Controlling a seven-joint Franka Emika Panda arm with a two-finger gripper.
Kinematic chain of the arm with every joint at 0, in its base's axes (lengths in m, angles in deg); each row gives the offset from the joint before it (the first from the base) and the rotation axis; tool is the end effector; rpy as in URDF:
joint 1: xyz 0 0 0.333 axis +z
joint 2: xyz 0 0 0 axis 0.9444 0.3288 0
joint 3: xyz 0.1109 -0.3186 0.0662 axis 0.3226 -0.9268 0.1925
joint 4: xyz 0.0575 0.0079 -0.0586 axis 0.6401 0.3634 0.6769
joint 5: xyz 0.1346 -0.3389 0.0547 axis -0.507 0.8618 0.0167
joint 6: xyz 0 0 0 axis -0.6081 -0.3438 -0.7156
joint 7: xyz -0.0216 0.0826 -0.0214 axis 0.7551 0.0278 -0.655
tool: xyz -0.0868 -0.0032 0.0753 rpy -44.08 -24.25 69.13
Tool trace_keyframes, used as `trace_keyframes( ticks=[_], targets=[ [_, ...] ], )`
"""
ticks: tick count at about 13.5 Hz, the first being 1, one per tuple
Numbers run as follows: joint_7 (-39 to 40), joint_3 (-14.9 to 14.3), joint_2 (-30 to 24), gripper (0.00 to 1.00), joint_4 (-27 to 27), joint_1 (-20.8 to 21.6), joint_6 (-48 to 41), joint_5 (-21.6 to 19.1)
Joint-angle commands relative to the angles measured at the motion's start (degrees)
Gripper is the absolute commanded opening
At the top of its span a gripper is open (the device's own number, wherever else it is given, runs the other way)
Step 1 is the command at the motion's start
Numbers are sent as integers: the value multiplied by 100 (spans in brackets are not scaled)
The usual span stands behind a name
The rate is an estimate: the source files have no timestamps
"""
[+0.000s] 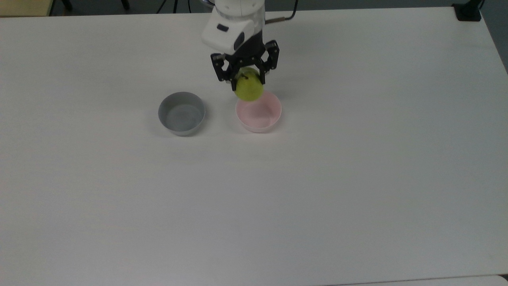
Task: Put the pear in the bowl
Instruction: 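Carry the pear over the pink bowl and lower it inside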
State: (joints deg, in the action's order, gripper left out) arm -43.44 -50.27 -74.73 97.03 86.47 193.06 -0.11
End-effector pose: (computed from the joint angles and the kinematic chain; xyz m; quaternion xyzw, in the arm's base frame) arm 0.5578 0.0923 0.4731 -0.9886 -0.1355 -0.0620 0.0201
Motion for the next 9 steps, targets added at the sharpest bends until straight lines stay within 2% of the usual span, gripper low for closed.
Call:
trace_keyframes(
  ticks=[1, 9],
  targets=[
    [-390, 32, 452, 14, 33, 165, 548, 83],
    [-408, 103, 883, 15, 164, 191, 935, 267]
  ],
)
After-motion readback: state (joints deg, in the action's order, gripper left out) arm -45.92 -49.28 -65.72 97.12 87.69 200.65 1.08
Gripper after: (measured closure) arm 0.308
